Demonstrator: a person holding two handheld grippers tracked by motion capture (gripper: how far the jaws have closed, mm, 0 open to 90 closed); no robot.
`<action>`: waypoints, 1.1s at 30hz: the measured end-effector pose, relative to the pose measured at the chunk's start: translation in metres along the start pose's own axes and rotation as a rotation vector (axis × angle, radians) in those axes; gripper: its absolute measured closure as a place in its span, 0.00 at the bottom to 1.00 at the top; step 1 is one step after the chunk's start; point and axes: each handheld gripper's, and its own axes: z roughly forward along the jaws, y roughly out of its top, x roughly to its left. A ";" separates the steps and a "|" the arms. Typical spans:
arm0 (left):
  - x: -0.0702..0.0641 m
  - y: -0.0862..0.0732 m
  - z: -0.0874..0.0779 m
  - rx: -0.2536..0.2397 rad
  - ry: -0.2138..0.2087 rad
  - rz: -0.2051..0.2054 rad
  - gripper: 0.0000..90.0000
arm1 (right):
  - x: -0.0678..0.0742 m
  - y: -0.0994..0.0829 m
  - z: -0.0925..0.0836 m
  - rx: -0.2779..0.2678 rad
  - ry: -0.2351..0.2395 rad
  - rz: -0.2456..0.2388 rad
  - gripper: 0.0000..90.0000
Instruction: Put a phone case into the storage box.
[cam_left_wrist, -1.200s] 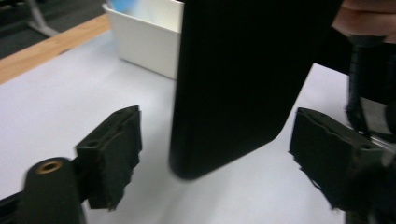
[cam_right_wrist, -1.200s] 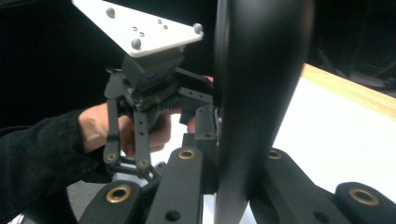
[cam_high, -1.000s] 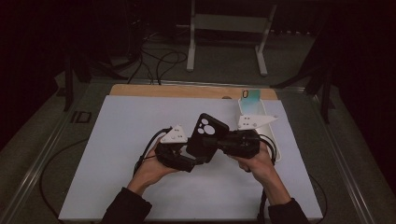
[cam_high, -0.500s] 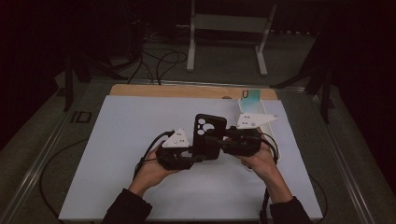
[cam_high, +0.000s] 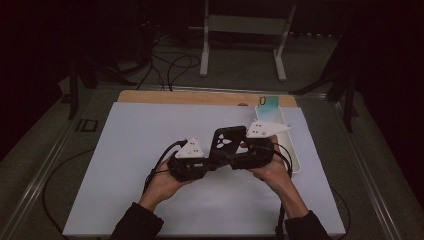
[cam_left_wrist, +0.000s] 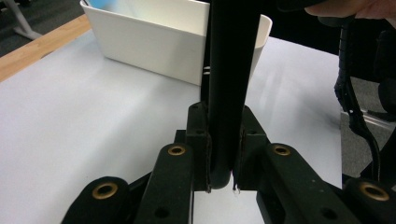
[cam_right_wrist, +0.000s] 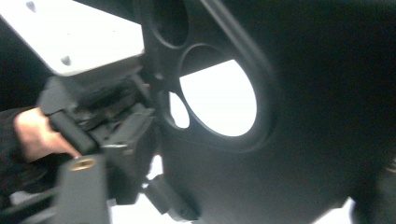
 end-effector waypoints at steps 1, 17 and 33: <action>0.001 0.000 -0.001 -0.002 0.005 -0.002 0.89 | 0.000 0.000 0.000 0.003 -0.015 0.003 0.24; 0.011 -0.004 -0.005 -0.018 0.138 -0.109 0.89 | -0.009 -0.001 -0.012 -0.036 -0.135 0.109 0.10; 0.006 -0.005 0.006 0.017 0.141 -0.098 0.90 | -0.004 0.020 -0.004 -0.096 -0.173 0.163 0.12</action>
